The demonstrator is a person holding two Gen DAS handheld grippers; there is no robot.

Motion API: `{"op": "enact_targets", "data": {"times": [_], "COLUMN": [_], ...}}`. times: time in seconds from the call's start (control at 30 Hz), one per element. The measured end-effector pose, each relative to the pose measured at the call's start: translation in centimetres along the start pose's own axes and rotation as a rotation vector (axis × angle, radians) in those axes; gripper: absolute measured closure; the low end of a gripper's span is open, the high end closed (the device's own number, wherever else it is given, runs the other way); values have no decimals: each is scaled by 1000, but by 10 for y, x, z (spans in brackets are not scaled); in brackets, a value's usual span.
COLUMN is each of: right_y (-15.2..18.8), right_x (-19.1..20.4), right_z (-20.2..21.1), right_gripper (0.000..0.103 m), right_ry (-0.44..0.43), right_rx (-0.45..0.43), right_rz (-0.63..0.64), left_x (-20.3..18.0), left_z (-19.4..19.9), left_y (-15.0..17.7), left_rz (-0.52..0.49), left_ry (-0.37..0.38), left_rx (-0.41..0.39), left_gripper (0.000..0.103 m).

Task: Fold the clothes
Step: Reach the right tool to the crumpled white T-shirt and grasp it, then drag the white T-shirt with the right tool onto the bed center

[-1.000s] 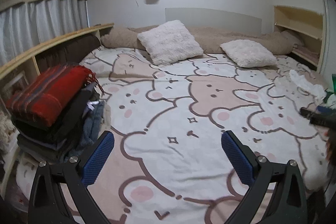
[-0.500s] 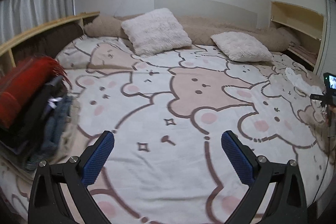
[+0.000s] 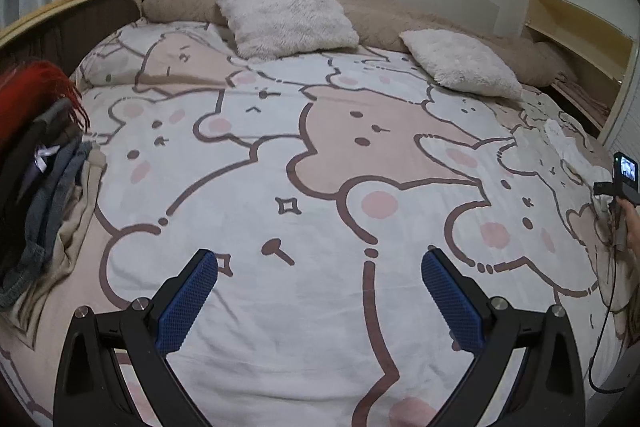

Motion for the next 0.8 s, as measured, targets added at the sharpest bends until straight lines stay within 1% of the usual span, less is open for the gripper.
{"op": "enact_targets", "data": {"times": [0.03,0.07,0.1,0.17,0.2,0.23,0.27,0.3,0.4,0.47,0.5,0.67,0.77,0.8], "right_y": [-1,0,0,-1,-1,-3,-6,-8,-11,-7,-5,13,36,47], "right_x": [0,-1,-3,-6,-7,-8,-8,-8,6,15,20,55,88,101], "right_z": [-8,-16,-23,-35,-40,-38,-37,-35,-12,4,12,67,115,137], "right_gripper": [36,44,47,68,72,83,98,98,99,99,99,99,99,99], "right_ry": [10,21,33,44,43,34,25,16,-175,-282,-335,-673,-859,-936], "right_rx": [15,28,41,64,73,71,69,67,74,82,86,139,179,195], "right_rz": [7,12,16,14,9,3,-2,-8,-77,-118,-139,-248,-233,-220], "left_x": [0,-1,-1,-1,-1,-1,-1,-2,-3,-6,-6,-6,-3,-1], "left_z": [-2,-3,-4,-4,-4,-3,-3,-2,-1,1,4,23,35,39], "left_y": [1,1,1,1,1,1,1,1,1,3,4,4,3,2], "left_rz": [3,8,13,38,40,43,39,36,26,18,20,-7,-5,-4], "left_ry": [-2,-3,-3,1,-5,-9,-7,-5,5,34,39,32,42,41], "left_rx": [3,1,-2,-10,-12,-13,-12,-11,-2,22,19,-15,-35,-44], "left_gripper": [0,0,0,0,0,0,0,0,0,0,0,0,0,0]}}
Point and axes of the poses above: each gripper's, at about its wrist camera, not at the fingertips, and z roughly against the way its jaws point, x to its left, y to its underside, the point moved 9 cm from there along -z, roughly the way its jaws point, and after that the axes turned 8 degrees about -z, right-handed, at the moved point
